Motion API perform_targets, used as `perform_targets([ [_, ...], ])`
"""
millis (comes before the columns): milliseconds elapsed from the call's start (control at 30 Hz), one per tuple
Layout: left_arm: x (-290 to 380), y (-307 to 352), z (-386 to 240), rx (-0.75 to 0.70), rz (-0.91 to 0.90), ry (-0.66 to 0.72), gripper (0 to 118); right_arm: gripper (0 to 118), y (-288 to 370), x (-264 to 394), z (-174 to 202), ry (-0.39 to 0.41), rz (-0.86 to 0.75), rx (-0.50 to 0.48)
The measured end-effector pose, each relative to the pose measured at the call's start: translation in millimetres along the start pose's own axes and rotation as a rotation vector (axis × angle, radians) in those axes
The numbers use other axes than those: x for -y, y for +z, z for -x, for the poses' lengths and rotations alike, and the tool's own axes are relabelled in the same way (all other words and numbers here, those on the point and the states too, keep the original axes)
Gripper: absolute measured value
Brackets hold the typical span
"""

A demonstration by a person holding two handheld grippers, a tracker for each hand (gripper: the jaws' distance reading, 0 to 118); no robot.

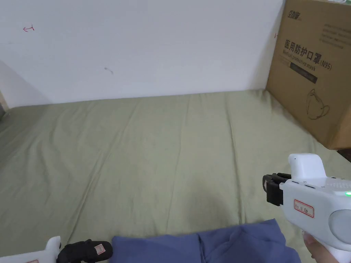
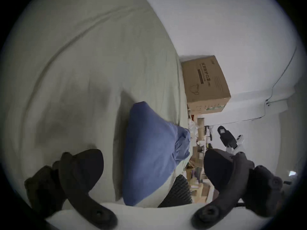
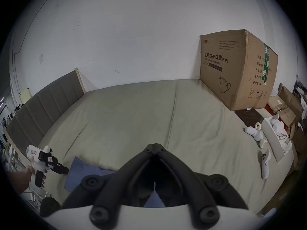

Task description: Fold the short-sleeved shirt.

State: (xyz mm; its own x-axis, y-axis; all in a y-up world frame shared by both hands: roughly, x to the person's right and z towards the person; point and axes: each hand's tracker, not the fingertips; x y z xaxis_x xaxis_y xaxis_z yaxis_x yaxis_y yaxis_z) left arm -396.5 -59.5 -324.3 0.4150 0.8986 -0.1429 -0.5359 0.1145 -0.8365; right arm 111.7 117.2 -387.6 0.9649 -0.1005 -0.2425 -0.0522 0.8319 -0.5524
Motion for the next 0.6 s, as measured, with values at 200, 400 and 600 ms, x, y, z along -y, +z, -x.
perform_targets([
  [200, -10.5, -47.9, 31.2, 0.262, 0.086, 0.090, 118, 0, -8.8, 0.8, 1.7, 0.019, 0.026, 0.010],
  [400, -6.8, -65.7, 67.8, 0.006, 0.108, 0.086, 8, 0, -11.6, 4.9, 0.5, -0.010, 0.043, -0.003],
  [600, -5.8, -61.1, 64.9, -0.076, 0.076, -0.043, 8, 0, -6.9, 7.8, 1.4, -0.015, 0.054, -0.013],
])
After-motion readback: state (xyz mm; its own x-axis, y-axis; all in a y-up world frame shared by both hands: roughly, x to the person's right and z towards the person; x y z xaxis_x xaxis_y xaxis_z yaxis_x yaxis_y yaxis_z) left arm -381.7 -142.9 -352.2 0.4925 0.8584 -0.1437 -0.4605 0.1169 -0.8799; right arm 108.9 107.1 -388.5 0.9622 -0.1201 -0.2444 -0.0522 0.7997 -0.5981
